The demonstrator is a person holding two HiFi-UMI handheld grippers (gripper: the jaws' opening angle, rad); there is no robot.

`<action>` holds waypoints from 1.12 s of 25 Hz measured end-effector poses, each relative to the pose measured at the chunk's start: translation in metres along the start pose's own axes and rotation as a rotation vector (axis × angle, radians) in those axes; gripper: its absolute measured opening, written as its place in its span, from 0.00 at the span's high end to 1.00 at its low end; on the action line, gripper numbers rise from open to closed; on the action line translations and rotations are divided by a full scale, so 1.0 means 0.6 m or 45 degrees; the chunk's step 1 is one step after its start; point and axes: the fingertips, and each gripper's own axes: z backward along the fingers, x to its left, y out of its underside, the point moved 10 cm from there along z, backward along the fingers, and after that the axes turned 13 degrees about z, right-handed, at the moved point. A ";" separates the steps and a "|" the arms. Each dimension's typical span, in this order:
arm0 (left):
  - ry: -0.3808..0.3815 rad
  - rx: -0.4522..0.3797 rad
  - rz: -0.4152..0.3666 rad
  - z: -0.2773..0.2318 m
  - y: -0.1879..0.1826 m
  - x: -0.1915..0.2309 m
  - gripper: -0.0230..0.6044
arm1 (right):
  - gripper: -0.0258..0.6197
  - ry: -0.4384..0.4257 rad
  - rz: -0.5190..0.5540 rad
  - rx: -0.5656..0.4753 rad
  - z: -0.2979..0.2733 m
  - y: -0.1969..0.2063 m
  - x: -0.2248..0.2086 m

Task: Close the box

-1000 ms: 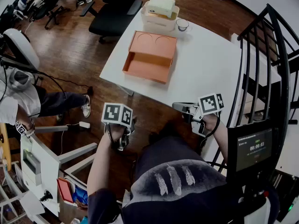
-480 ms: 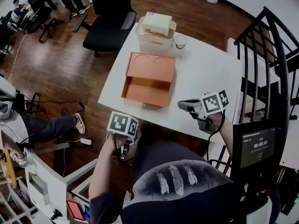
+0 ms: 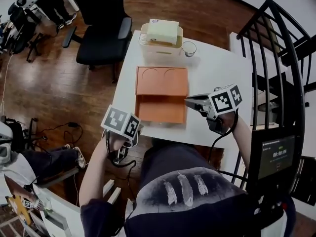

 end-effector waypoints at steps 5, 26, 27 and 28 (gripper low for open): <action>-0.008 0.029 -0.032 0.000 -0.019 -0.001 0.94 | 0.95 0.065 0.183 0.099 -0.005 -0.061 -0.025; 0.032 0.137 0.089 -0.080 0.025 -0.021 0.94 | 0.95 0.375 1.629 1.008 -0.310 -0.269 -0.143; 0.034 0.143 0.094 -0.080 0.027 -0.019 0.94 | 0.95 0.375 1.629 1.021 -0.323 -0.269 -0.151; 0.035 0.148 0.099 -0.081 0.029 -0.016 0.94 | 0.95 0.376 1.624 1.033 -0.334 -0.269 -0.159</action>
